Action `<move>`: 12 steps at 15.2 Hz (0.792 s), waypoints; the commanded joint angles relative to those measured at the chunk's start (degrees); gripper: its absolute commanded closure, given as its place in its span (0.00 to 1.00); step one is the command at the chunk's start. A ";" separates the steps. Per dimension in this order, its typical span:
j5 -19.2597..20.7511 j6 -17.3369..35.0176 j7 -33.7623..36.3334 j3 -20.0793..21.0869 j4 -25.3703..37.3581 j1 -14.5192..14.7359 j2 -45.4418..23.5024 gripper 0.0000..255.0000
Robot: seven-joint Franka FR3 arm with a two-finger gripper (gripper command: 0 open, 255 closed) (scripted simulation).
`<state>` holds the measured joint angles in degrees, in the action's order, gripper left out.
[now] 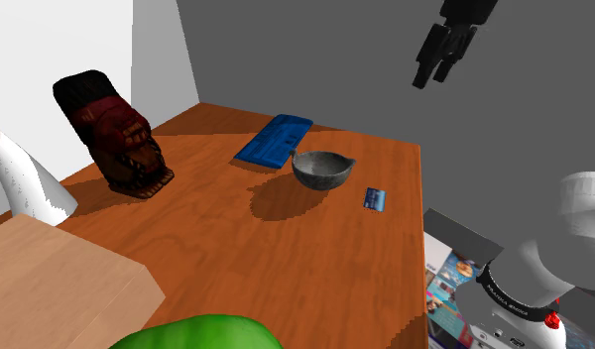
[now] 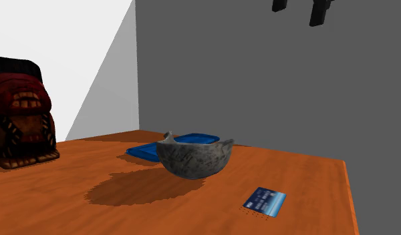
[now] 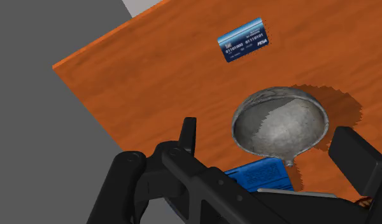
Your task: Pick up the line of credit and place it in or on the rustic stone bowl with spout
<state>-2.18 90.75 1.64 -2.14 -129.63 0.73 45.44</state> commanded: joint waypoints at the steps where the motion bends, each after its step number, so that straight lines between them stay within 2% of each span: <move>1: 0.00 0.00 0.00 0.00 0.00 0.00 0.00 0.00; 12: -11.04 6.38 23.29 0.97 -8.40 -6.27 -15.07 0.00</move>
<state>-12.04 96.47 22.76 -1.12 -137.25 -5.01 31.77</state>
